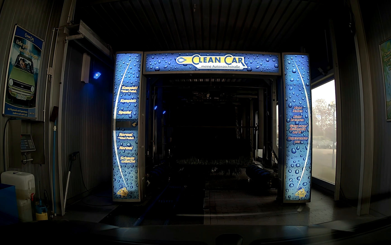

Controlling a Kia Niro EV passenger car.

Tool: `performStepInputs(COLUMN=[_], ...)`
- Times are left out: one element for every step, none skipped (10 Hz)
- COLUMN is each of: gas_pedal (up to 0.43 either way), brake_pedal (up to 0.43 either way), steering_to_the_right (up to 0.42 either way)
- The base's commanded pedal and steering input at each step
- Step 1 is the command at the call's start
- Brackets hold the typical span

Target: Follow the waypoints while adhering to traffic rules and regulations

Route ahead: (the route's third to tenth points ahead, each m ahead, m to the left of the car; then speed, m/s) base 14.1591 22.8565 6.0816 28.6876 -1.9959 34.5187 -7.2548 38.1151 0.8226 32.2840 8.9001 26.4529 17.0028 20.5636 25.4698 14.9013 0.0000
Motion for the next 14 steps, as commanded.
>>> performStepInputs(gas_pedal=[0.000,0.000,0.000,0.000,0.000,0.000,0.000,0.000,0.000,0.000,0.000,0.000,0.000,0.000], brake_pedal=[0.000,0.006,0.000,0.000,0.000,0.000,0.000,0.000,0.000,0.000,0.000,0.000,0.000,0.006], steering_to_the_right=[-0.014,-0.014,-0.014,-0.014,-0.014,-0.015,-0.014,-0.014,-0.014,-0.014,-0.014,-0.015,-0.014,-0.014])
